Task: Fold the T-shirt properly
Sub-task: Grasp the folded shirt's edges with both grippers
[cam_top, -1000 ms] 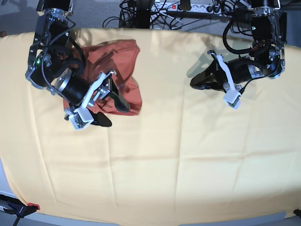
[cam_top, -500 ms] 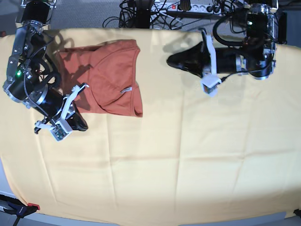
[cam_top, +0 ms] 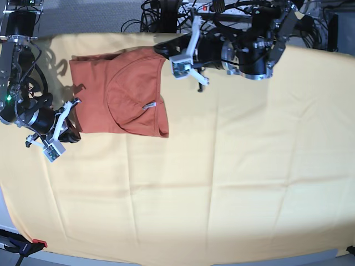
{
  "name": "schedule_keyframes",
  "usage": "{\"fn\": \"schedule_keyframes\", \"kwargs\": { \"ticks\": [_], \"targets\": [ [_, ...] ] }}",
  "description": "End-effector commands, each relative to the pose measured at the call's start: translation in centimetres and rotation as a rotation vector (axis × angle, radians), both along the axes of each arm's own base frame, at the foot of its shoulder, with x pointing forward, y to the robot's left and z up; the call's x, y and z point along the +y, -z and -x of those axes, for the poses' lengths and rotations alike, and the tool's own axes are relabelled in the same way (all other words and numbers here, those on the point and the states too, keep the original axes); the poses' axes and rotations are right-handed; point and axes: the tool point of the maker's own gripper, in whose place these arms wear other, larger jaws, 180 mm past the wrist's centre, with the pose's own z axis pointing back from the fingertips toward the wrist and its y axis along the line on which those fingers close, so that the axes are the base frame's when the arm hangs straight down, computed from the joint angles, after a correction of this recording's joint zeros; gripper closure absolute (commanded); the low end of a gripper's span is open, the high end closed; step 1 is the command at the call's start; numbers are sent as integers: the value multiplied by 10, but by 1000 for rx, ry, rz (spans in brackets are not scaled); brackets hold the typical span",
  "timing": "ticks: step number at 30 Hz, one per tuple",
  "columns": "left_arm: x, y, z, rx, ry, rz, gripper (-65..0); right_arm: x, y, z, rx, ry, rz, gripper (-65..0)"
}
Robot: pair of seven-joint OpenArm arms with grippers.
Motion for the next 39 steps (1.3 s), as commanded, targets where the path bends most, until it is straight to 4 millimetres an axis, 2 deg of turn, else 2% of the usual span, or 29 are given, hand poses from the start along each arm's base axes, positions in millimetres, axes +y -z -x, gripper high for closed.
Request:
{"fn": "schedule_keyframes", "kwargs": {
  "ticks": [1, 4, 9, 12, 18, 24, 29, 35, 39],
  "targets": [
    [-11, -13, 0, -24, 16, 56, 0, -1, -14, -7, -47, -8, -9, 0],
    [-23, -7, -1, -63, 30, 45, 0, 3, -8, -5, -26, -23, -3, 0],
    [-36, 7, -19, -117, 23, 11, 0, 13, 8, 2, 22, -75, 60, 0],
    [-49, 13, -23, -91, 38, 14, 0, 16, 11, 2, 11, -96, 88, 0],
    [-62, 26, -24, -71, 93, -15, 0, 18, 8, -2, -14, -101, 91, 0],
    [-62, 27, -25, -74, 97, -21, 0, 13, 16, -3, 16, -83, 82, 0],
    [-58, 44, -29, -27, 79, -46, 0, 6, 31, 0, 66, -61, 72, 0],
    [-53, 55, -40, -16, 69, -85, 0, 12, 32, 8, 117, -73, 19, 0],
    [-45, 58, -50, -37, 66, -115, 0, 5, 35, 13, 142, -70, 49, 0]
  ]
}}
